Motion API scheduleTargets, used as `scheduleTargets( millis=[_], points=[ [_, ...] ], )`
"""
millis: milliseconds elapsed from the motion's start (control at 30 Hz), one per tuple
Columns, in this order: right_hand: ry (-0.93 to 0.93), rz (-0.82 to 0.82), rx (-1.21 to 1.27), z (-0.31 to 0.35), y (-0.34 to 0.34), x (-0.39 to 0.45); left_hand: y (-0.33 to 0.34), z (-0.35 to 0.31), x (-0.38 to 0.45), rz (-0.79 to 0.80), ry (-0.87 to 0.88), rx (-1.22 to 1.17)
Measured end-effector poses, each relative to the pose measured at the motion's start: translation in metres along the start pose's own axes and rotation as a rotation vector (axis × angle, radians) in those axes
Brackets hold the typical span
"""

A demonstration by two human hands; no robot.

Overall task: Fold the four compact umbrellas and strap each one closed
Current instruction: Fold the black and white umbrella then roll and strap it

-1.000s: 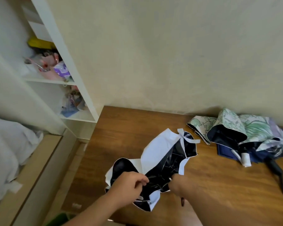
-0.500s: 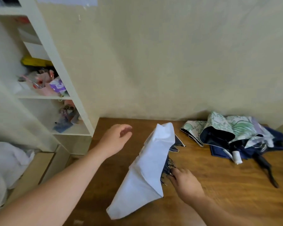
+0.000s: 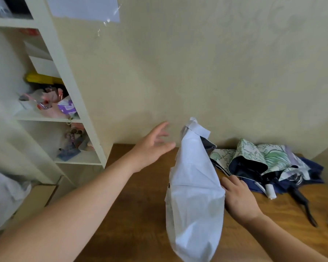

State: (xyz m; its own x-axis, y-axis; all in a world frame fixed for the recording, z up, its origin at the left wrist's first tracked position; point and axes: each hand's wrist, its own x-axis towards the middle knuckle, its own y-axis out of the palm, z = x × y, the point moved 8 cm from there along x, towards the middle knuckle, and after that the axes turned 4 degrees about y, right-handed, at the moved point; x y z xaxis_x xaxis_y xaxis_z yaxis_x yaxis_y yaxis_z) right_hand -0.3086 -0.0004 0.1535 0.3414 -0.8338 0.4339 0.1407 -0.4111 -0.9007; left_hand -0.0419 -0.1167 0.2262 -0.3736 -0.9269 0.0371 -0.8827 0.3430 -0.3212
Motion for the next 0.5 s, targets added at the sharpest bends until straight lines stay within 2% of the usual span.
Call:
scheduleTargets(
  millis=[133,333,433,500],
  points=[
    [-0.052,0.029,-0.069,0.001,0.009,-0.001,0.018,-0.024,0.014,0.034,0.091,0.254],
    [-0.102,0.042,-0.087,0.015,0.010,0.001,0.041,-0.008,0.039,0.149,-0.093,0.338],
    [-0.099,0.045,-0.073,0.016,0.006,0.002,0.044,0.001,0.043,0.186,-0.072,0.494],
    [-0.087,0.059,-0.070,0.013,0.005,0.001,0.041,0.002,0.045,0.137,-0.040,0.552]
  ],
)
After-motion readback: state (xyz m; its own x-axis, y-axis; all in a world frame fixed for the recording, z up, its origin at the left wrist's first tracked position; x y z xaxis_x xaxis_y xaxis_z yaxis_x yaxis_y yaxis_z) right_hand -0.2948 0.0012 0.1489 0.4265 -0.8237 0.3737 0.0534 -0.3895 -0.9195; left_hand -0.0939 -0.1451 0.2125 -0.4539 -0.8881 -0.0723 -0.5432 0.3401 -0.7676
